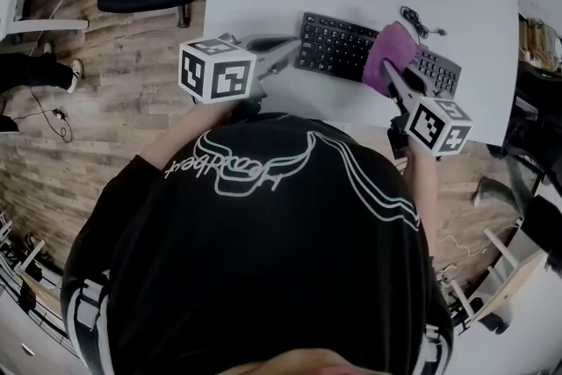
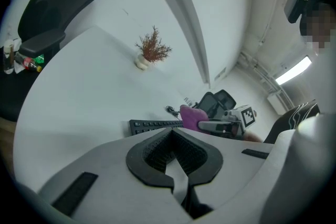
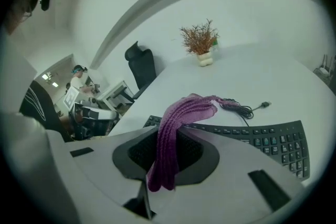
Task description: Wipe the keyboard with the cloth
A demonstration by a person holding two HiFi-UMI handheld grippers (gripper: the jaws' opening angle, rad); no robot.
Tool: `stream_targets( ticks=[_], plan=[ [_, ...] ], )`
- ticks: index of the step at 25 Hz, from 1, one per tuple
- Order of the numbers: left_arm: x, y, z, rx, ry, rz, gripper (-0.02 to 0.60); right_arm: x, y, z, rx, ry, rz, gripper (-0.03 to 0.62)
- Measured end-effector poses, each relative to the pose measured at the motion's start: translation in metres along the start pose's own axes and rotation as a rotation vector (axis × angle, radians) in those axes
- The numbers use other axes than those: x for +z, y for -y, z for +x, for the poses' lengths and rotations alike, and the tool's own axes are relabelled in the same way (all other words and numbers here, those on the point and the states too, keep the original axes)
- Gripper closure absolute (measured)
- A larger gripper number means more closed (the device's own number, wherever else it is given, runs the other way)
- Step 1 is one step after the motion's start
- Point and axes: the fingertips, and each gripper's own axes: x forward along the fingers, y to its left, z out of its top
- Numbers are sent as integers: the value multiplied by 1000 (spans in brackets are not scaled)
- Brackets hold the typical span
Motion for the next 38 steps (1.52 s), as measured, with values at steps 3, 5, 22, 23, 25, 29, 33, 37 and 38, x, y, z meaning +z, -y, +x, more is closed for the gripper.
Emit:
stream_targets(
  ticks=[3, 5, 22, 23, 25, 29, 33, 37, 38],
  plan=[
    [0, -2, -2, 14, 11, -3, 577, 14, -26, 7, 72, 29, -18, 531],
    [-1, -4, -5, 24, 15, -8, 577, 19, -43, 13, 121, 40, -27, 531],
    [-7, -27, -34, 68, 44, -64, 577, 8, -132, 92, 396, -32, 9, 531],
    [-8, -28, -34, 71, 43, -66, 577, 5, -131, 97, 398, -40, 2, 531],
    [-9, -29, -35, 77, 45, -69, 577, -2, -127, 105, 395, -56, -8, 531],
    [-10, -28, -37, 87, 47, -73, 577, -18, -113, 118, 358, -106, -12, 531],
    [-14, -30, -40, 99, 45, -73, 577, -29, -104, 124, 314, -149, -47, 531],
    [-13, -35, -44, 107, 53, -70, 577, -34, -97, 128, 272, -173, -78, 531],
    [-13, -35, -45, 108, 57, -71, 577, -35, -96, 128, 267, -175, -75, 531]
  ],
)
